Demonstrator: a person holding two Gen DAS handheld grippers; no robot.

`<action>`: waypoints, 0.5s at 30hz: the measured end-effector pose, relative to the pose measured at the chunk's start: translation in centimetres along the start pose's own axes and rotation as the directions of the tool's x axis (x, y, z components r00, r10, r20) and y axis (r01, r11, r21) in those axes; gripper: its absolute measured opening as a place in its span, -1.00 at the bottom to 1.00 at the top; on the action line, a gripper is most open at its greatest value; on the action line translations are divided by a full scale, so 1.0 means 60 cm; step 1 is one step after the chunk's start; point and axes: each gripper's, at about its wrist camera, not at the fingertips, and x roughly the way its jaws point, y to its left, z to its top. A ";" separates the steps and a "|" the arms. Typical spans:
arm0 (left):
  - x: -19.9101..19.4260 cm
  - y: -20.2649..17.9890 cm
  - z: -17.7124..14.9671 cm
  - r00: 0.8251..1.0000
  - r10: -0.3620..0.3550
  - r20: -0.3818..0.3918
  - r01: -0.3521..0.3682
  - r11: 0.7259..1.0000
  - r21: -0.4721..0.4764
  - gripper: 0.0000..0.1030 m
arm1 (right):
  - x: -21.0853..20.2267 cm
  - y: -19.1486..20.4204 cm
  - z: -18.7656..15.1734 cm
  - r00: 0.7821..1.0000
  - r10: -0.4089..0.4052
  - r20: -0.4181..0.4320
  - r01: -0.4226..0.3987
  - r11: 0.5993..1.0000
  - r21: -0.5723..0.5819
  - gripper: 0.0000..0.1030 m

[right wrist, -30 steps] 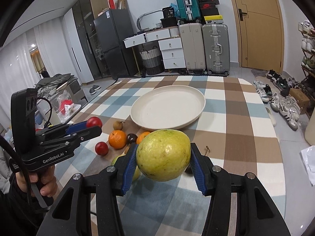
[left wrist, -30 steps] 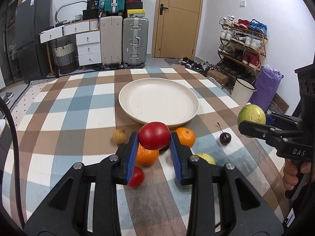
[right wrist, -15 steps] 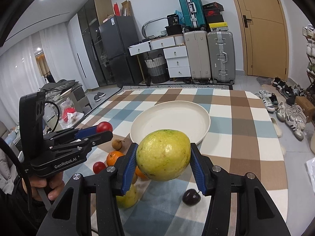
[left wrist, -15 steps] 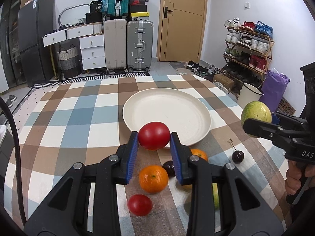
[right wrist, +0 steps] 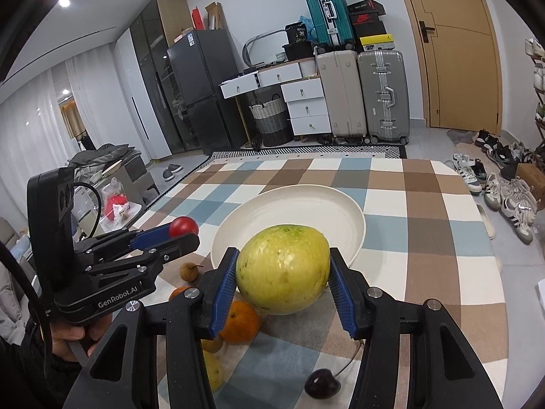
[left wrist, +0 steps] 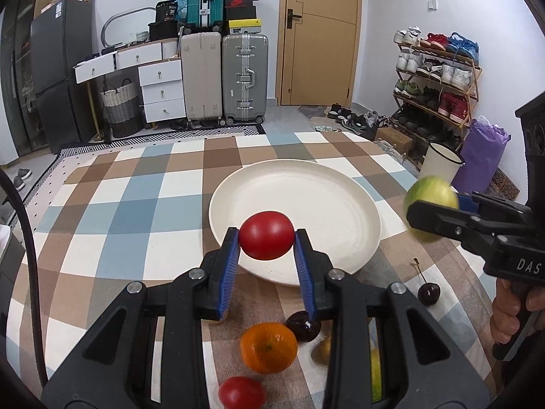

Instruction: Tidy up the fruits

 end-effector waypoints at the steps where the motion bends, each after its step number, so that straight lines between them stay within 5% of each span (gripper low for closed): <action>1: 0.003 -0.001 -0.001 1.000 -0.002 -0.005 0.002 1.000 0.000 -0.43 | 0.005 -0.003 0.003 1.000 0.002 0.000 -0.002 1.000 0.005 0.01; 8: 0.037 -0.004 -0.002 0.999 -0.014 -0.040 0.014 1.000 0.004 -0.43 | 0.016 -0.009 0.015 1.000 0.000 0.014 0.000 1.000 0.005 0.01; 15: 0.043 -0.004 -0.009 0.999 -0.021 -0.048 0.021 1.000 0.007 -0.43 | -0.006 -0.017 -0.011 0.998 -0.026 -0.057 0.025 1.000 -0.017 0.05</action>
